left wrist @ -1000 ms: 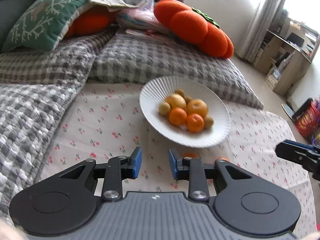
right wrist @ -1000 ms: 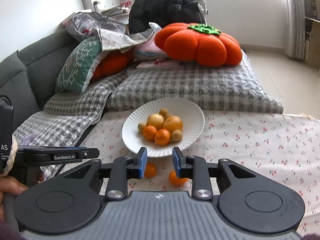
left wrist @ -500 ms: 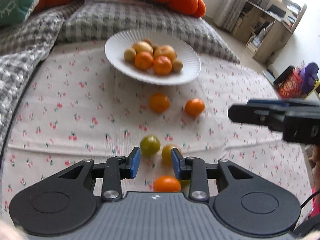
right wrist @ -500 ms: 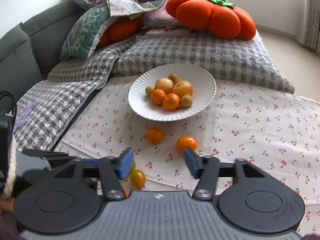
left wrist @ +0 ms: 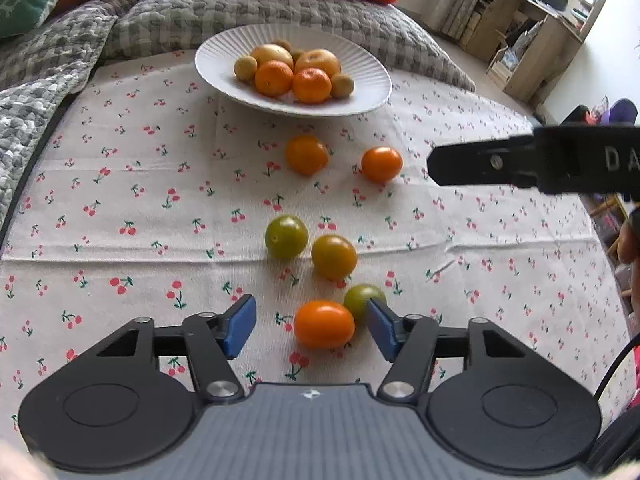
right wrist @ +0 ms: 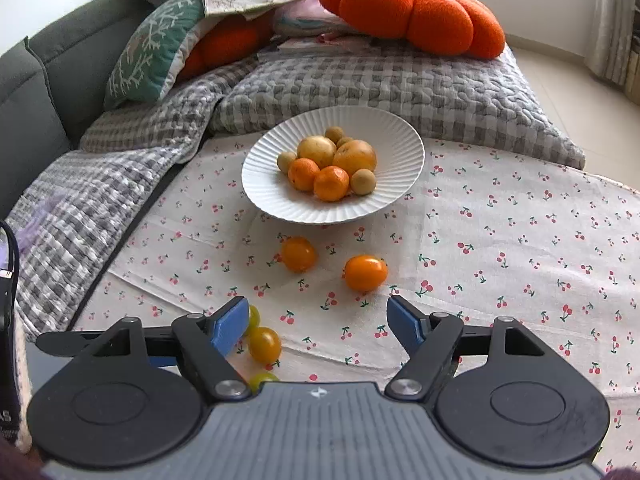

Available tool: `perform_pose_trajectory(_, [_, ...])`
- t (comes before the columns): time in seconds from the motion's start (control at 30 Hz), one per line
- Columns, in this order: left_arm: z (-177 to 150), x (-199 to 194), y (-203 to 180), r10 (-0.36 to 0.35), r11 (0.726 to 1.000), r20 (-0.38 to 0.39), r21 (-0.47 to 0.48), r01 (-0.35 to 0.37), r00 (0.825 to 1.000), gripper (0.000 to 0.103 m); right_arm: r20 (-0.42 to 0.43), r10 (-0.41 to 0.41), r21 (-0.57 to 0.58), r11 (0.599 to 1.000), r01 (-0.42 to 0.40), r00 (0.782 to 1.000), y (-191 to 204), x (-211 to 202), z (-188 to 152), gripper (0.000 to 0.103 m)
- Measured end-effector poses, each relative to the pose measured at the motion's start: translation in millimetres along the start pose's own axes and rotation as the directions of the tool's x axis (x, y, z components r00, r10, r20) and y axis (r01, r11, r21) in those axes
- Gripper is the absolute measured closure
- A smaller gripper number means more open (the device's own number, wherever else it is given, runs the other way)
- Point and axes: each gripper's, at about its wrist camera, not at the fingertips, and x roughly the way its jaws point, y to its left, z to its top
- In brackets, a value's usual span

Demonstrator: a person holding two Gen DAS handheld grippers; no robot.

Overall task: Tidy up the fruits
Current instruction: 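Grasp an orange cherry tomato with the left gripper while the right grasps another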

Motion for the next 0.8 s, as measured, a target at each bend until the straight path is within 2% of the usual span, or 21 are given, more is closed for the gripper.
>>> perform_pose_trajectory(0.37, [-7.2,16.8,-1.1,-0.022,1.0,-0.032,-0.009,0.021,0.999,0.04,-0.014,-0.049,0.01,0.999,0.049,0.999,-10.3,20.7,2.6,0.03])
perform_pose_trajectory(0.4, [-6.8,16.5,-1.1,-0.029,1.0,-0.03,-0.007,0.028,0.999,0.042,-0.011,-0.059,0.012,0.998,0.059,0.998,-12.8,23.3,3.7,0.03])
perform_pose_trajectory(0.53, [-6.7,16.6,-0.1,-0.07,0.997,-0.035,-0.016,0.069,0.997,0.061,0.007,-0.096,0.029,0.995,0.096,0.995,-24.0,34.2,8.5,0.032])
perform_pose_trajectory(0.63, [-7.1,16.5,0.2,-0.071,0.997,-0.036,-0.014,0.071,0.997,0.069,0.012,-0.125,0.034,0.992,0.124,0.992,-29.6,45.1,10.2,0.035])
perform_pose_trajectory(0.8, [-6.1,16.2,2.8,-0.091,0.995,-0.043,-0.034,0.09,0.995,0.07,0.024,-0.127,0.006,0.992,0.127,0.992,-28.6,61.2,8.9,0.041])
